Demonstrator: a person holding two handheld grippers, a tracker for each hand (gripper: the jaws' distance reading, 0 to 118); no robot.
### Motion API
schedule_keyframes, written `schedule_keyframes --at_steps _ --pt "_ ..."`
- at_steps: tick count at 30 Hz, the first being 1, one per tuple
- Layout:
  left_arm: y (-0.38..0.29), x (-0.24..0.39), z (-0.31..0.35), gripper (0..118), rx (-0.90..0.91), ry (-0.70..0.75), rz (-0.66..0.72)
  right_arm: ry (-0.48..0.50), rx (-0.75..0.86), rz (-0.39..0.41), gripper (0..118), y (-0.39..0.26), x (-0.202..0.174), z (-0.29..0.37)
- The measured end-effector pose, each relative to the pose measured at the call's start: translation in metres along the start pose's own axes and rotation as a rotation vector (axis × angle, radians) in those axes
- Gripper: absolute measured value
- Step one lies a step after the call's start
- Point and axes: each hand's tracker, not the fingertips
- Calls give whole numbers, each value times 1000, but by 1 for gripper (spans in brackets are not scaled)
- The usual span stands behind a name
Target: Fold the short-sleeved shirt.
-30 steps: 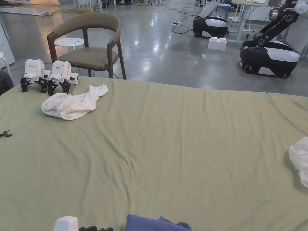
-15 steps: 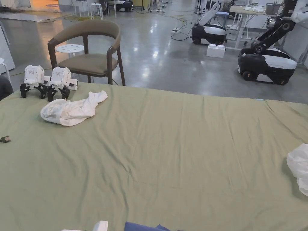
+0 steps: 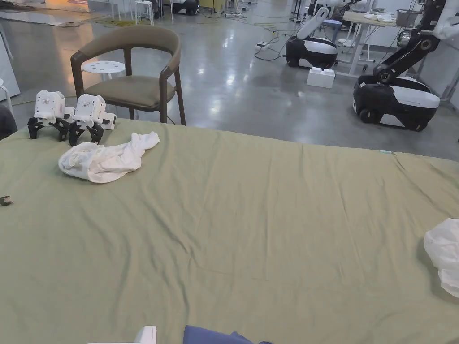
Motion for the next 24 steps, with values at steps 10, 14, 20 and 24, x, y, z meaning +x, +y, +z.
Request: schedule_keyframes --at_steps 10,14,20,24 --pt "41 46 112 18 65 126 -153 -91 208 -66 1 79 45 35" --pt "67 54 180 18 102 222 -194 -144 290 -78 1 113 64 46" --pt "96 61 280 18 185 396 -146 -177 366 -70 1 148 83 59" --pt "108 52 326 18 220 511 -87 -200 389 -83 1 157 95 64"
